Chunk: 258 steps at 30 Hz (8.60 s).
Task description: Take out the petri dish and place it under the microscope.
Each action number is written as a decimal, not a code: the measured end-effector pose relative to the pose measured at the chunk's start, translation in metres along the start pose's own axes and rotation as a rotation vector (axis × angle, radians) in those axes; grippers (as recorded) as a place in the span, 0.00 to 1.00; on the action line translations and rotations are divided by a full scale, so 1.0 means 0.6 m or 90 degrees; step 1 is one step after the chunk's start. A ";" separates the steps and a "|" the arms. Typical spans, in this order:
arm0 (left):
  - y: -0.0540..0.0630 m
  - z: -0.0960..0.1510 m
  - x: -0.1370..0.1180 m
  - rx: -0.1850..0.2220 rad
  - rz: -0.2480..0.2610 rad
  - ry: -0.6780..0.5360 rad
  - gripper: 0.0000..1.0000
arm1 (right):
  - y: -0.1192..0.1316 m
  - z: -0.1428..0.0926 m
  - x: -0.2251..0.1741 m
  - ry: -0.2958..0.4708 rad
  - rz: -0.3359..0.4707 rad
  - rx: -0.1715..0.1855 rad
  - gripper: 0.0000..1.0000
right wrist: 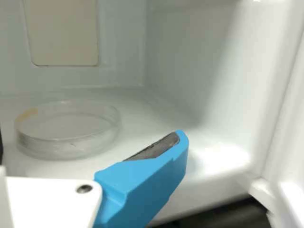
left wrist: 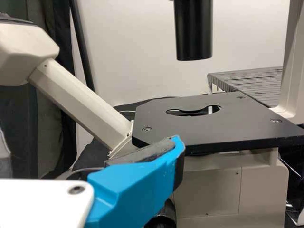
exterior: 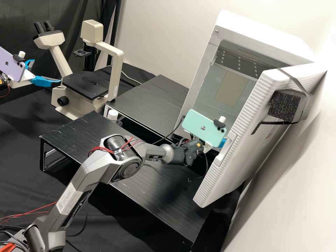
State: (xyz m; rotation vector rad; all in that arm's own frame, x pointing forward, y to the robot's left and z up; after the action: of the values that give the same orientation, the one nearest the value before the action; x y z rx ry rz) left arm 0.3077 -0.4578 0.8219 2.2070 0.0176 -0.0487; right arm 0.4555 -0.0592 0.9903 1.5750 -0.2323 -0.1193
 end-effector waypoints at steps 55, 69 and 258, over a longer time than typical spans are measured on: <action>0.000 0.000 0.000 0.000 0.000 0.000 1.00 | -0.006 -0.060 0.030 -0.010 -0.008 -0.038 1.00; 0.000 0.000 0.000 0.000 0.000 0.000 1.00 | -0.017 -0.069 0.032 -0.002 -0.015 -0.039 0.00; 0.000 0.000 0.000 0.000 0.000 0.000 1.00 | -0.603 -0.490 -0.232 0.314 -0.277 -0.142 0.00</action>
State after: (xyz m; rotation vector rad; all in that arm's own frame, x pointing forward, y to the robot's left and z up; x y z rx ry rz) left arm 0.3077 -0.4578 0.8219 2.2070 0.0176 -0.0487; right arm 0.4116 0.2596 0.6254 1.3626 0.4969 -0.0872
